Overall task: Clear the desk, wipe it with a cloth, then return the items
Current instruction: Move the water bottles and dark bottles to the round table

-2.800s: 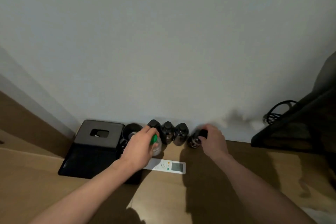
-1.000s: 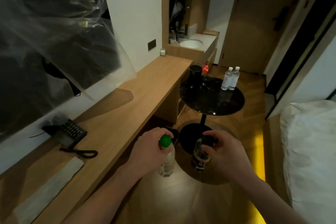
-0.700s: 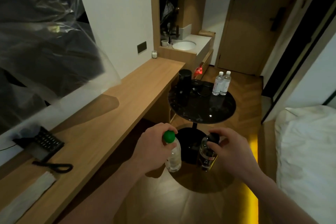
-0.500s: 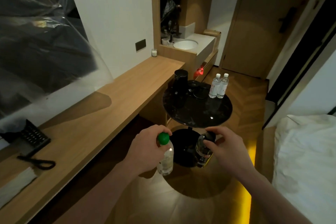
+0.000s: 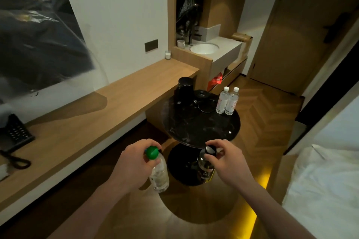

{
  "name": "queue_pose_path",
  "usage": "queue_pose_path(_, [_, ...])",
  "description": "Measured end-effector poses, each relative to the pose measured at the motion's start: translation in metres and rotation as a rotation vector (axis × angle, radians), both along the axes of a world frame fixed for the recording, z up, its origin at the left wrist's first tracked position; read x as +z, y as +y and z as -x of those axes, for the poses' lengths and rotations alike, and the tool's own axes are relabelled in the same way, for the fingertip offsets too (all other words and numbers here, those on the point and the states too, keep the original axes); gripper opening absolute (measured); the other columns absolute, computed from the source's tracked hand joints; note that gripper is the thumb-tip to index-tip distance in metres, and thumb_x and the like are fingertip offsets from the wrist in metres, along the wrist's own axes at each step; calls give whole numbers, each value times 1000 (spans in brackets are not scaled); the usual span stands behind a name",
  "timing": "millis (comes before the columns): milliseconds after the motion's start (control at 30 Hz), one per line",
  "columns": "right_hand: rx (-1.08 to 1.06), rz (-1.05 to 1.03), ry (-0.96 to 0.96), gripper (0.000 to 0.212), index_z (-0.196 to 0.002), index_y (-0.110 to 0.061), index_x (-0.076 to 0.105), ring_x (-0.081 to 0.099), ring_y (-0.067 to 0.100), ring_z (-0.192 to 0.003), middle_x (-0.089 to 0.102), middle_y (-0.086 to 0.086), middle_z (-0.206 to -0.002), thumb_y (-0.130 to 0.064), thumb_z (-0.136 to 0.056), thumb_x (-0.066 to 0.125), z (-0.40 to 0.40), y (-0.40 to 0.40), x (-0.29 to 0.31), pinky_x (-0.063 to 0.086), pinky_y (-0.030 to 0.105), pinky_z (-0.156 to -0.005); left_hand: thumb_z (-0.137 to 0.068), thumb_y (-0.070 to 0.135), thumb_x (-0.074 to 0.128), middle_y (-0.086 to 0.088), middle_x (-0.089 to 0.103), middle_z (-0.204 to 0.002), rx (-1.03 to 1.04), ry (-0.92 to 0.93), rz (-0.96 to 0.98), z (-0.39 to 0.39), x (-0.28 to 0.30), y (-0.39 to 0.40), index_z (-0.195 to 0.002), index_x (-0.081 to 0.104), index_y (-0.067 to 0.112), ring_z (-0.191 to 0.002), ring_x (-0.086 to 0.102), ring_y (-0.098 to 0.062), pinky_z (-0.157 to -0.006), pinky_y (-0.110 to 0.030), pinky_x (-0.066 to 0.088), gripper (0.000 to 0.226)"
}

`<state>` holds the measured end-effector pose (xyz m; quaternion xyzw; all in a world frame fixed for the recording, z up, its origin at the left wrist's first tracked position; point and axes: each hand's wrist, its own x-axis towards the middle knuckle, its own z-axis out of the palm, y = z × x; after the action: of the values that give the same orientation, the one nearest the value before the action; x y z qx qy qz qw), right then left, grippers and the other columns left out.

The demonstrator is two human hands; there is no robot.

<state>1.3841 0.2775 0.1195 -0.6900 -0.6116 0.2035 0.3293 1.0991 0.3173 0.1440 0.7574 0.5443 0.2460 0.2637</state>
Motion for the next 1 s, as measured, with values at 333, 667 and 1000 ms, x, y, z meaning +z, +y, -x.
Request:
queue_pose_path(333, [0, 21, 32, 33, -119, -39, 67, 61, 0, -94, 62, -22, -107, -33, -88, 79, -65, 72, -17, 57, 26, -81, -88, 25, 80, 27, 60, -108, 3, -7, 28, -69, -12, 67, -119, 65, 41, -98, 59, 1, -84, -26, 56, 38])
queue_pose_path(667, [-87, 74, 3, 32, -115, -39, 66, 60, 0, -89, 60, -22, -103, -31, -88, 80, -132, 154, -35, 58, 28, -78, -88, 25, 80, 28, 58, -109, -108, -3, 43, -145, -33, 172, -115, 63, 42, -98, 58, -1, -84, -27, 56, 36])
queue_pose_path(1000, [-138, 91, 36, 32, -112, -39, 65, 59, 2, -85, 61, -20, -98, -29, -86, 82, -208, 214, -49, 56, 29, -73, -86, 24, 81, 28, 56, -104, -122, 58, 61, -224, -54, 242, -107, 61, 44, -91, 58, -1, -76, -19, 48, 35])
